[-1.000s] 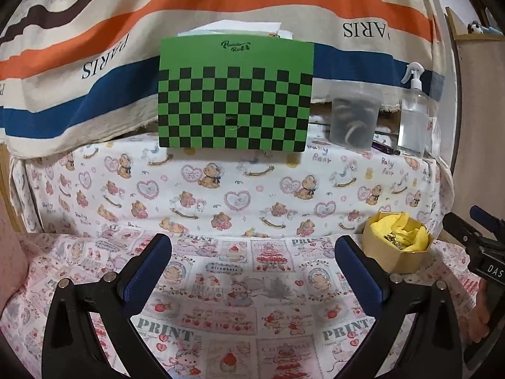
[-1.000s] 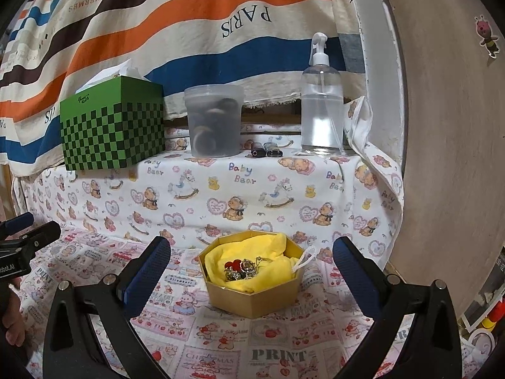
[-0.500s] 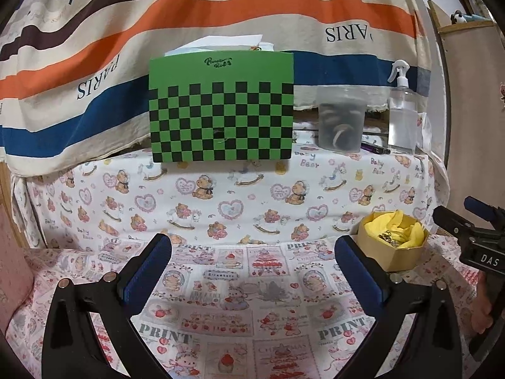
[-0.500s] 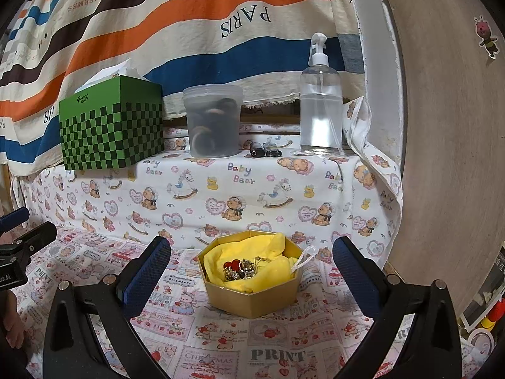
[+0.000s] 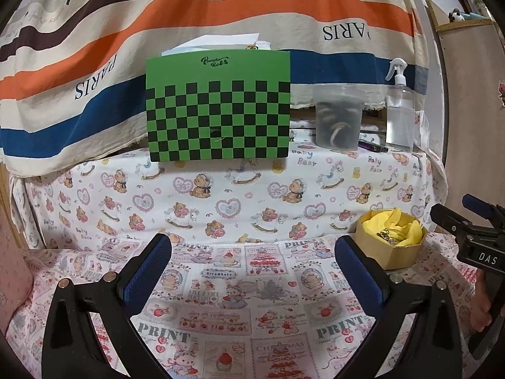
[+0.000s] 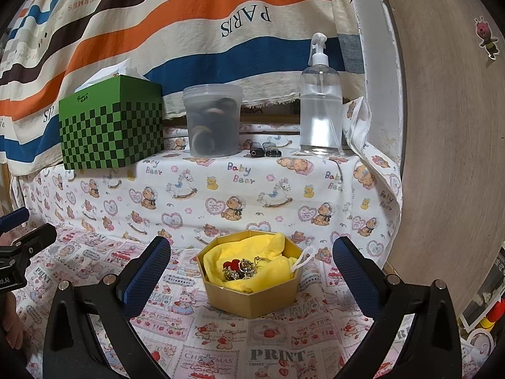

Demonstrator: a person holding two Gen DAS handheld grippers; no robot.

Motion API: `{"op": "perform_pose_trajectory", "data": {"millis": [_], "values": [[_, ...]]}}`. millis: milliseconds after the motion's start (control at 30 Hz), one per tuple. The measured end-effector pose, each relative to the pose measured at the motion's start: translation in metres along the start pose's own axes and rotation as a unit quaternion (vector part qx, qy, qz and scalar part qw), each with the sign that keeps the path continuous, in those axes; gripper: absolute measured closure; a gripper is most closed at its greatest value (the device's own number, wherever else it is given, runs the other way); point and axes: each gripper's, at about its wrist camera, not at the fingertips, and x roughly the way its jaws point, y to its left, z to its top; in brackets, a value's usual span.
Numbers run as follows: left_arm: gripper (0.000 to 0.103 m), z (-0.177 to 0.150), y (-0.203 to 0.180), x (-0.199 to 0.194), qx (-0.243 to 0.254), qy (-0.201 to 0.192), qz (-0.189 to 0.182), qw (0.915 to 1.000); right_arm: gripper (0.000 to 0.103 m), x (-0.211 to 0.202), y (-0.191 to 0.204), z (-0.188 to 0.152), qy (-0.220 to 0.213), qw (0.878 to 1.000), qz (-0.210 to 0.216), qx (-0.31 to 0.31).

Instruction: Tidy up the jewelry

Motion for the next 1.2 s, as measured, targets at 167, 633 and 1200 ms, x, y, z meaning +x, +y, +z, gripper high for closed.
{"op": "perform_pose_trajectory", "data": {"millis": [167, 633, 1200], "values": [[0.0, 0.0, -0.0001, 0.0006, 0.003, 0.0, -0.001, 1.0, 0.0, 0.0003, 0.0002, -0.0004, 0.0, 1.0, 0.0, 0.0], [0.0, 0.0001, 0.0009, -0.0013, 0.001, -0.001, 0.006, 1.0, 0.0, 0.0007, 0.0007, 0.0001, 0.001, 1.0, 0.001, -0.001], [0.0, 0.0001, 0.0018, -0.0009, 0.0, -0.003, 0.006, 1.0, 0.0, 0.0009, 0.0006, -0.0009, 0.001, 1.0, 0.001, -0.001]]}}
